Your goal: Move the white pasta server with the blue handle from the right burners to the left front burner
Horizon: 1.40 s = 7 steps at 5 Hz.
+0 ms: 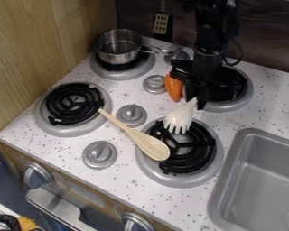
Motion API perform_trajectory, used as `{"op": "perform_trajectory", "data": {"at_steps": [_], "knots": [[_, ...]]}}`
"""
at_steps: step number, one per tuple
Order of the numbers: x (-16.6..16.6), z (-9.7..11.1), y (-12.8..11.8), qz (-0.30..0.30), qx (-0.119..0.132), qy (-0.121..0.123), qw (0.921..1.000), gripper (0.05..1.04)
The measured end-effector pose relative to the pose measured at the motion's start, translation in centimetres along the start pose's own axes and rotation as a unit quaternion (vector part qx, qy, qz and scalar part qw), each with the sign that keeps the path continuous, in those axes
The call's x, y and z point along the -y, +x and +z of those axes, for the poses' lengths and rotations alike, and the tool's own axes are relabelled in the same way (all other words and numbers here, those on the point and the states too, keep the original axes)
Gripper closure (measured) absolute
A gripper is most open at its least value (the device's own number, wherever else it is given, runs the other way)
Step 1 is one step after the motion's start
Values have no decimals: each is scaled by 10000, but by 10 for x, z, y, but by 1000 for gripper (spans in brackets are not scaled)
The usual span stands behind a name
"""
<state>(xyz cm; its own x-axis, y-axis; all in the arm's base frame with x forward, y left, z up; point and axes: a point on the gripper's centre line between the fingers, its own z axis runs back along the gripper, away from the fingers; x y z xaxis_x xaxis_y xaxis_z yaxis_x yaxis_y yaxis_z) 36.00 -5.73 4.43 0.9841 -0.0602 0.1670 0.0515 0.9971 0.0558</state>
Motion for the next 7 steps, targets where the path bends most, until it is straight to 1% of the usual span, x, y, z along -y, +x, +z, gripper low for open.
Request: {"op": "perform_trajectory", "data": {"at_steps": [1,2,3,4,5,6,7], "knots": [[-11,11,-8,22,50,130,9999,953],[-32,18,-17,212,38,272,9994,953],[-53,24,-23,405,-68,361,9985,953],[-79,23,-31,570,-319,370,9972,953],[-105,23,-43,943,-589,221,9936,953],[-129,18,-46,1206,-527,162,9912,953],[-146,2,-52,1748,-544,-63,9831,953]]}}
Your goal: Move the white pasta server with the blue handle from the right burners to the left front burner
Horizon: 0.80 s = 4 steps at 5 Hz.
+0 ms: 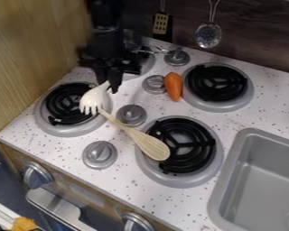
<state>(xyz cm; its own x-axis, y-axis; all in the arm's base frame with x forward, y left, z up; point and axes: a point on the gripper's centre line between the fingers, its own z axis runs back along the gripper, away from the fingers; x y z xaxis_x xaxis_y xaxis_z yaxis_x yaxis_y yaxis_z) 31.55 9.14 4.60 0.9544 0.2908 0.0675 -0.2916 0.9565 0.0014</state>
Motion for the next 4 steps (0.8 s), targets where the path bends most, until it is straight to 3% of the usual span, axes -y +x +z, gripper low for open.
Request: {"op": "perform_trajectory", "data": {"at_steps": [1,2,3,4], "knots": [[-14,-9,-1,573,61,-22,9983,953],[-23,-24,-10,1003,214,174,9946,953],[-31,-28,-12,1183,307,340,9919,953],[-39,-28,-8,936,419,286,9943,953]]}}
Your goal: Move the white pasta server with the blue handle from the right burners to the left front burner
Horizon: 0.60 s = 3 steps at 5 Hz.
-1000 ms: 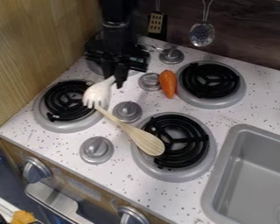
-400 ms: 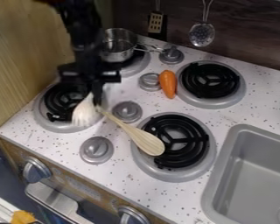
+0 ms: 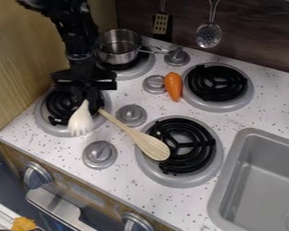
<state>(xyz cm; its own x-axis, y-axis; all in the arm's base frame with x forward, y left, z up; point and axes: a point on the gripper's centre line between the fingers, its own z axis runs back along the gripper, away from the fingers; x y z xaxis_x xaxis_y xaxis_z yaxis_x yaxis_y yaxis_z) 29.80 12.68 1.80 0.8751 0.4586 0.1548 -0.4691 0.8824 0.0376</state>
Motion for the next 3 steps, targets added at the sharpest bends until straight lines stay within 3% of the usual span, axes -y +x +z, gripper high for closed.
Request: {"op": "perform_trajectory", "data": {"at_steps": [1,2,3], "knots": [[-5,-2,7,-774,-109,-191,9968,953],[-10,-4,8,-939,-114,-117,9954,923],[-13,-5,13,-871,26,21,9962,728]]}}
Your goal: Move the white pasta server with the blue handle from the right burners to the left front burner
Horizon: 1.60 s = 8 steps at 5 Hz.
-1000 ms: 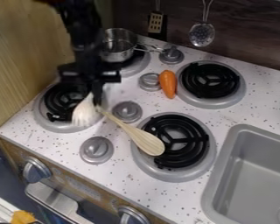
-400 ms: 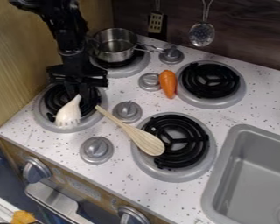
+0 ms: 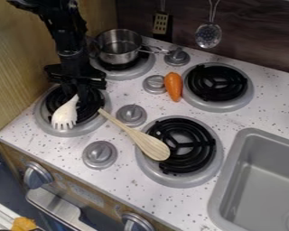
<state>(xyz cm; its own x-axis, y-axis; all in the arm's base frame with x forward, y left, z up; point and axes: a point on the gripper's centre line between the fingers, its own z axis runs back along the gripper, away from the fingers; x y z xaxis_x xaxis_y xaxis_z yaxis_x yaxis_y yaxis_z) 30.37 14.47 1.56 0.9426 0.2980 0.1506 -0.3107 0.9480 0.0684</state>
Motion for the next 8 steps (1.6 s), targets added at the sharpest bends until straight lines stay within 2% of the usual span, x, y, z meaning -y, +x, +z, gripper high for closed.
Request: {"op": "perform_trajectory", "data": {"at_steps": [1,2,3,6,8], "knots": [[-2,-4,-2,125,107,105,9998,385],[-3,-4,-2,165,107,153,9997,135],[-1,-3,-1,85,91,214,9997,89],[16,6,6,0,-1,314,9995,87],[21,9,11,8,72,355,9993,87]]}}
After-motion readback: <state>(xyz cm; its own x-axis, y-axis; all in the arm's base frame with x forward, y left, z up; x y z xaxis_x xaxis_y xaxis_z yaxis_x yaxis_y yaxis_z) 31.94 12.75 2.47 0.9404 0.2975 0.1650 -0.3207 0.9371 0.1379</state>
